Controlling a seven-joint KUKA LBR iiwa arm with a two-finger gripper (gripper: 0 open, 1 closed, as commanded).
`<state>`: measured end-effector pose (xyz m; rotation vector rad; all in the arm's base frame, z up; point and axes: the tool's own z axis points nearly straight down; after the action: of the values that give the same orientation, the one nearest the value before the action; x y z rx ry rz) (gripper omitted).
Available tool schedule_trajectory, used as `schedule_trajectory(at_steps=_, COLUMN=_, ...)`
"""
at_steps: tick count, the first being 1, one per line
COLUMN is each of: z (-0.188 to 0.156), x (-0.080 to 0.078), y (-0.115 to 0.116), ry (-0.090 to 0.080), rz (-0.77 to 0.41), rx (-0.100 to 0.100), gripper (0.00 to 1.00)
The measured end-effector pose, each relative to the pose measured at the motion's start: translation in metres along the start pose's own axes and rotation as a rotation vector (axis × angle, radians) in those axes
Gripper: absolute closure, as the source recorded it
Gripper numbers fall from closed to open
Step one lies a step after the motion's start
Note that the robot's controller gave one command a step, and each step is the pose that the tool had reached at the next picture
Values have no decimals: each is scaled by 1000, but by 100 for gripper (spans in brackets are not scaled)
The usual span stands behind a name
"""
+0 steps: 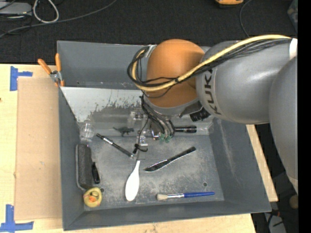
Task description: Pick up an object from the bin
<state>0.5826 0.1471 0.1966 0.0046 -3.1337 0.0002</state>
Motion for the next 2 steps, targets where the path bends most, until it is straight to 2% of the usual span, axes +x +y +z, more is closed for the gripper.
schedule_trajectory(at_steps=1, z=-4, x=-2, y=-1, ry=-7, rz=4, rx=-1, gripper=0)
schedule_trajectory(at_steps=2, z=48, x=3, y=-33, ry=-9, rz=-143, rx=-1, gripper=0)
